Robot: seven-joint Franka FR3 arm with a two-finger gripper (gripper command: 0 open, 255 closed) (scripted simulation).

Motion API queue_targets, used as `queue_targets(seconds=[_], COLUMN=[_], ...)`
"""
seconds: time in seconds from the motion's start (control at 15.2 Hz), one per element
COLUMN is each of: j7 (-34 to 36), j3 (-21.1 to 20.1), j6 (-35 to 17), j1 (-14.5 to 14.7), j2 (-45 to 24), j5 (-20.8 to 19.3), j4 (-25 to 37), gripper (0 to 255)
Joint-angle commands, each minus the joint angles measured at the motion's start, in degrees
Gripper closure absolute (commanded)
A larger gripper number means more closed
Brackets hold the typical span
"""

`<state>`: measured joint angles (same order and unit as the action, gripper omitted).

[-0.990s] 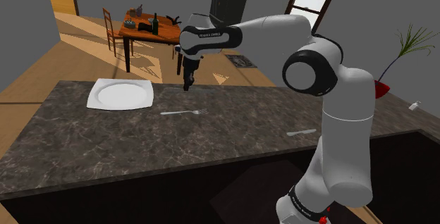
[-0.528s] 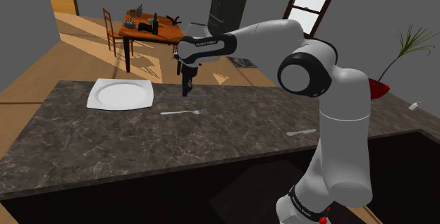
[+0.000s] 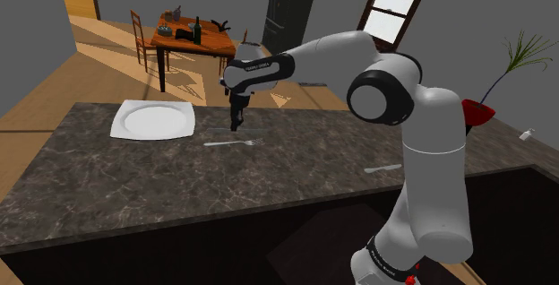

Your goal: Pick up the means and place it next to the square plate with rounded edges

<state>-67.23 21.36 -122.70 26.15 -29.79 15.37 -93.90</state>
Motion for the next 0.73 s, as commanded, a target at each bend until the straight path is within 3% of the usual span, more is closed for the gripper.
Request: queue_targets(seconds=[0.0,0.4,0.46,0.66], j7=[-0.1,-0.1,-0.1,-0.1], j3=[0.0,0.0,0.0,0.0], j6=[-0.3,-0.3,-0.3,-0.3], j1=[-0.1,-0.1,-0.1,-0.1], j2=[-0.2,-0.2,-0.2,-0.2], j5=[0.1,0.1,0.1,0.1], j4=[-0.1,-0.1,-0.1,-0.1], gripper=[255,255,0,0])
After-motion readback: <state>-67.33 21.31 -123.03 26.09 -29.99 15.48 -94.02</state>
